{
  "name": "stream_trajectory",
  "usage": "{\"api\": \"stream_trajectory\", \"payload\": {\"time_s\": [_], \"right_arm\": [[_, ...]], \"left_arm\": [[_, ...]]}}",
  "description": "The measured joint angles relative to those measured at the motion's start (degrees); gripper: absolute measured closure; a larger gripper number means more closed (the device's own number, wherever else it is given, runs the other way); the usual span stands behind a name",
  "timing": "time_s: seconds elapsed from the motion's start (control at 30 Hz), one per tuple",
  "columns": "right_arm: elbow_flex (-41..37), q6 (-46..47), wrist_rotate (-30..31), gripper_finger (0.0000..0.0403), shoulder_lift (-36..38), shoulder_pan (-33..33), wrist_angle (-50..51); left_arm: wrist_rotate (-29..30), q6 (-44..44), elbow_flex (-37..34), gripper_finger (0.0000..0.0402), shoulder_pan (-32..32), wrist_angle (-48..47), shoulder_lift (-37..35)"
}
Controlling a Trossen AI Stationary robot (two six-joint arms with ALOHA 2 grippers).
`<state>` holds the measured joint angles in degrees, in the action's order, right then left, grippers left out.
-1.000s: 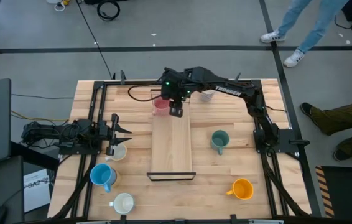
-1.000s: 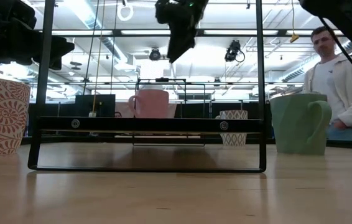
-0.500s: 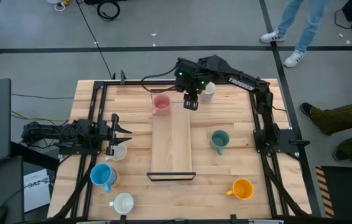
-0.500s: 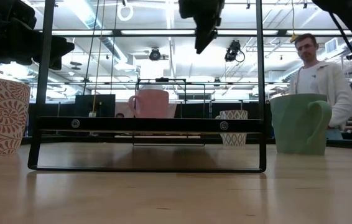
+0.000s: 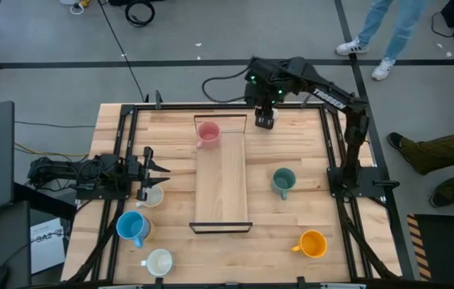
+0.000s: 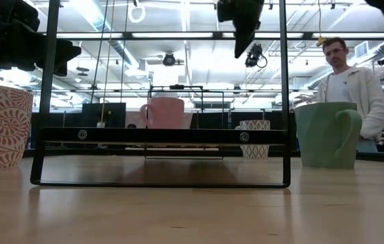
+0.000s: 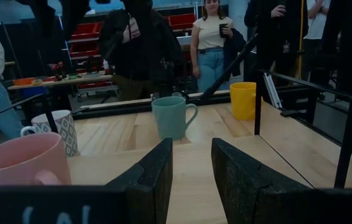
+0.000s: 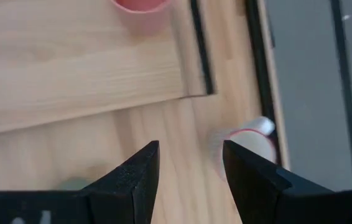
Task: Place coffee mugs
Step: Put the gray patterned mug on the shelf
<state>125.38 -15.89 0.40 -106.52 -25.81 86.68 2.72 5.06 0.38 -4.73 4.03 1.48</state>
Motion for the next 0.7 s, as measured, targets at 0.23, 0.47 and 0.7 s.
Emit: {"api": "stream_trajectory", "payload": {"time_s": [0.23,0.47,0.7], "right_arm": [[-11.7,-6.5,-0.1,0.0220,4.2,-8.5,-11.0],[-20.6,-13.6,0.0,0.0220,3.5,-14.9,-19.3],[-27.2,-19.7,0.0,0.0220,3.6,-17.3,-28.4]], "left_arm": [[0.0,0.0,0.0,0.0283,0.0,0.0,0.0],[0.0,0.0,0.0,0.0283,0.0,0.0,0.0],[0.0,0.0,0.0,0.0283,0.0,0.0,0.0]]}}
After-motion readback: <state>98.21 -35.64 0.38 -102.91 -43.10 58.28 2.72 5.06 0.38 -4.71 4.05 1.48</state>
